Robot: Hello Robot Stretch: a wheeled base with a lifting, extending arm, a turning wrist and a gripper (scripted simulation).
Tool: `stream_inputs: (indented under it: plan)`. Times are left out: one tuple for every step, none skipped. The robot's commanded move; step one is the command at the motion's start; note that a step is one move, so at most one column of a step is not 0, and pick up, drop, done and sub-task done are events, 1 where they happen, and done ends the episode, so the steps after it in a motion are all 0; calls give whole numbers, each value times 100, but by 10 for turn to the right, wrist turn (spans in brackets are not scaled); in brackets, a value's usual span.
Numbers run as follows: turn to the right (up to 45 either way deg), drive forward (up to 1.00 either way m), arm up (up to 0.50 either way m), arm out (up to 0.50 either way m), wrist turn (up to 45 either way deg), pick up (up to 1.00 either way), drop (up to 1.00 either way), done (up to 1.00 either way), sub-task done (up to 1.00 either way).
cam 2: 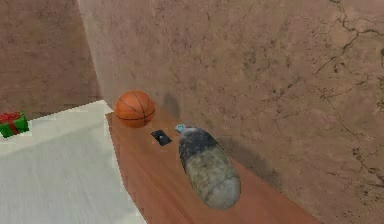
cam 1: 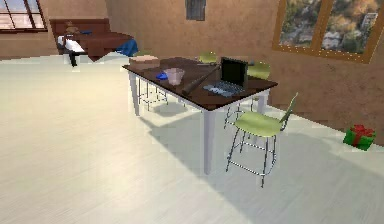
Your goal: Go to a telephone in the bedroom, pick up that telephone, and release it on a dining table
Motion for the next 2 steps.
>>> stream_inputs:
  plan:
    - [-30, 0, 0, 0, 0, 0, 0, 0, 0]
    - [450, 0, 0, 0, 0, 0, 0, 0, 0]
